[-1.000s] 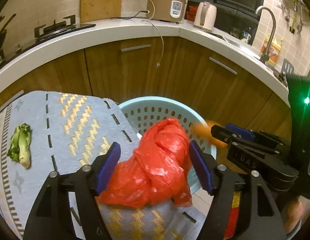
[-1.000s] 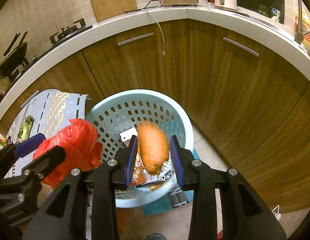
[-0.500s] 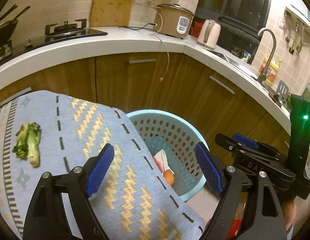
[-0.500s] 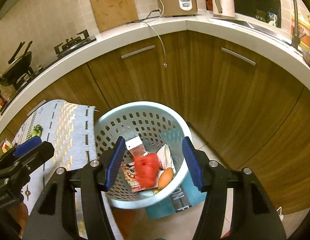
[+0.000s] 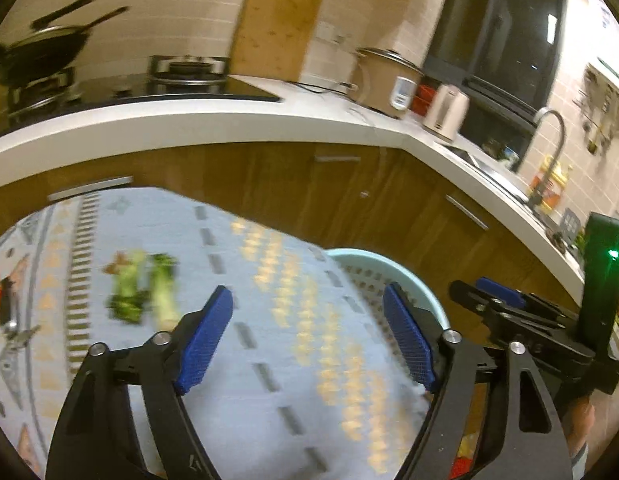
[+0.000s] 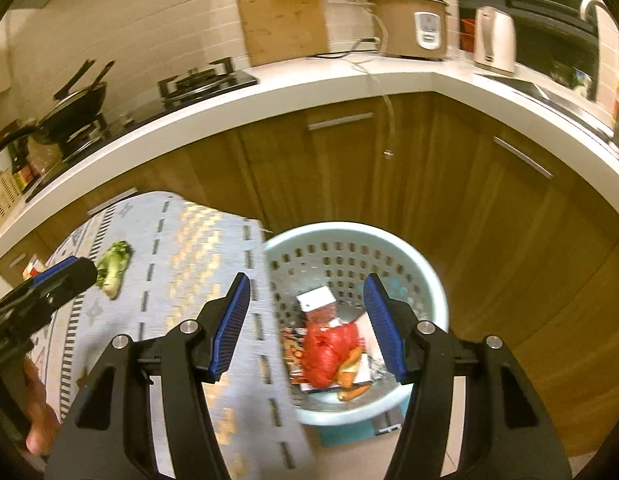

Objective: Collect trash
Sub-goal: 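Open both grippers over the blue basket to drop the bag and sweet potato, then grasp a bok choy stalk with each gripper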

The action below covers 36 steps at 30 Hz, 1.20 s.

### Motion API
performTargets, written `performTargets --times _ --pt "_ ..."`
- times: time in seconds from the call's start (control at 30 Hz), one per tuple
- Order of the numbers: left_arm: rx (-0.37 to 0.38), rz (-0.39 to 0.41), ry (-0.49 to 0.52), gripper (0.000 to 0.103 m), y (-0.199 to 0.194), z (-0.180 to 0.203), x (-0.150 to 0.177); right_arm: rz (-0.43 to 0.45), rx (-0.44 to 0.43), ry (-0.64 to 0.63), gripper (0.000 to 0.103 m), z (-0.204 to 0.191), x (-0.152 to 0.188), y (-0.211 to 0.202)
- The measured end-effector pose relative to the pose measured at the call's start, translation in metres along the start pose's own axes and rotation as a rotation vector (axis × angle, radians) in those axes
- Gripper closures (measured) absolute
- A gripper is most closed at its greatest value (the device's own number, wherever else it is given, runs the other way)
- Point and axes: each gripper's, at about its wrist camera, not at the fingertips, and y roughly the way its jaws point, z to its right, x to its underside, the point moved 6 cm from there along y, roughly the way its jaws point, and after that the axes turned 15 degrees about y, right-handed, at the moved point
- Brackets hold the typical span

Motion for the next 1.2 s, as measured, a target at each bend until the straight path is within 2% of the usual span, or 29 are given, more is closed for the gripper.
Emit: performTargets --times 0.17,0.33,0.4,0.53,0.77,0.87,0.97,1.13,1.2 --pt "-0.095 -0.036 -0.063 0.060 -0.004 -0.063 0.012 -0.022 -0.033 -0.076 0.048 -0.050 0.012 0.011" --pt "-0.151 -0.080 -0.095 0.060 0.000 -0.113 0.021 -0.062 -0.082 -0.143 0.048 -0.102 0.027 0.028" --pt "-0.167 -0.135 -0.089 0.060 0.013 -0.129 0.027 -0.084 -0.092 -0.161 0.048 -0.120 0.034 0.036" --pt "-0.124 -0.204 -0.092 0.060 0.042 -0.140 0.035 -0.134 -0.112 -0.204 0.048 -0.153 0.047 0.056" --pt "-0.149 -0.227 -0.078 0.060 0.063 -0.145 0.041 -0.141 -0.134 -0.251 0.048 -0.181 0.056 0.069" --pt "-0.174 -0.231 -0.043 0.065 0.067 -0.142 0.039 -0.143 -0.145 -0.248 0.048 -0.183 0.059 0.074" --pt "-0.160 -0.225 -0.023 0.083 0.067 -0.137 0.038 -0.161 -0.152 -0.229 0.048 -0.179 0.062 0.080" --pt "-0.201 -0.233 -0.024 0.086 0.058 -0.138 0.040 -0.218 -0.142 -0.234 0.048 -0.182 0.067 0.092" --pt "-0.223 -0.236 -0.038 0.086 0.048 -0.144 0.043 -0.249 -0.167 -0.239 0.048 -0.191 0.071 0.098"
